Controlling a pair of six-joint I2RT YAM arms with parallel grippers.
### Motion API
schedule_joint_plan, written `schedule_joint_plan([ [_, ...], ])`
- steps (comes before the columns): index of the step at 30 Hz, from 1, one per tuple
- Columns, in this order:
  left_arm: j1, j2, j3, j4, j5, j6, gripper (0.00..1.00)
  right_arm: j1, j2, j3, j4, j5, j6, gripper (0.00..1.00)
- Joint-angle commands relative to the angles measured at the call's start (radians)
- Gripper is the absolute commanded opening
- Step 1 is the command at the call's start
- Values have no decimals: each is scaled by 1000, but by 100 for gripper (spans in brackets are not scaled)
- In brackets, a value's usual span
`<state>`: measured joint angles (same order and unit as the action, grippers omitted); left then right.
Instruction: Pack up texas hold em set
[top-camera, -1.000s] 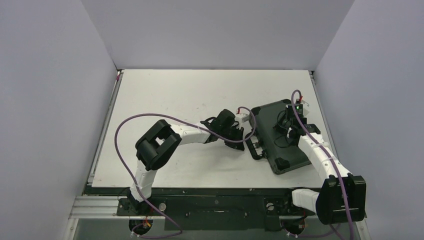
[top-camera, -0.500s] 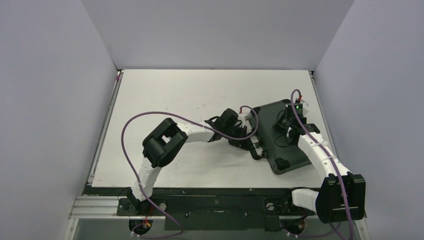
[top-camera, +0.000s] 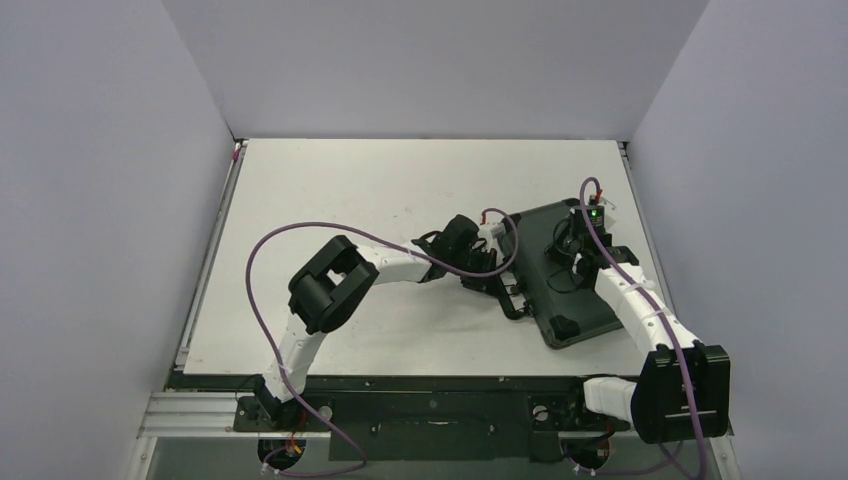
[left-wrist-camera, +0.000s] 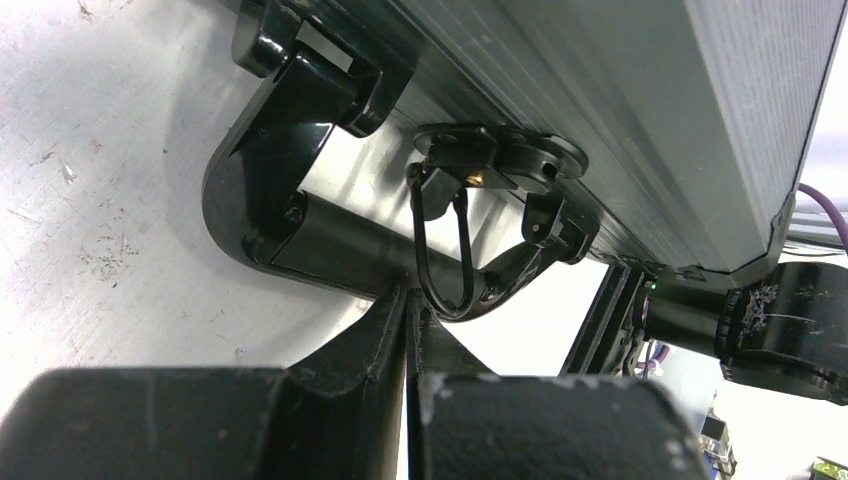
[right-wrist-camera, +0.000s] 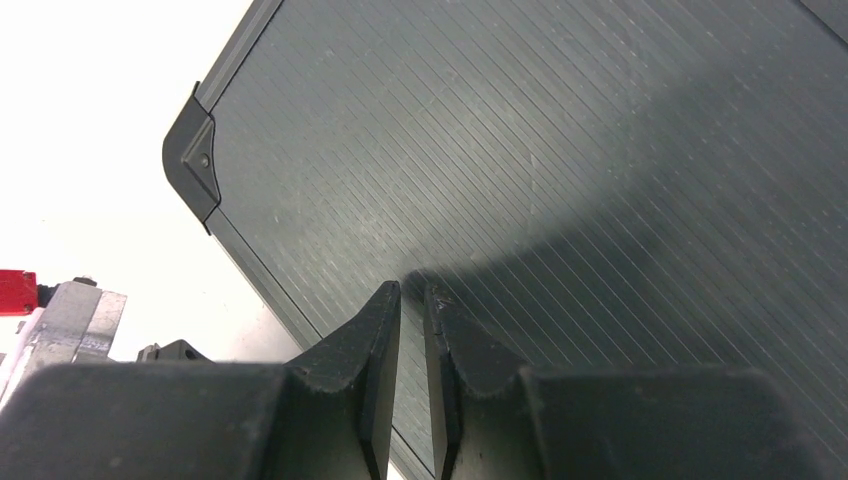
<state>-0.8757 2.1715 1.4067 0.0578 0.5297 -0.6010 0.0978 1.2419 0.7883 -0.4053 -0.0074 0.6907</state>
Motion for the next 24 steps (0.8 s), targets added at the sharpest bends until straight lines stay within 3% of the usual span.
schedule_joint_plan([
  [1, -3, 21, 45, 52, 23, -17, 0, 18, 135, -113, -320, -34, -34, 13],
  [24, -35, 94, 177, 57, 48, -57, 0, 17, 178, -102, -322, -47, -63, 12],
])
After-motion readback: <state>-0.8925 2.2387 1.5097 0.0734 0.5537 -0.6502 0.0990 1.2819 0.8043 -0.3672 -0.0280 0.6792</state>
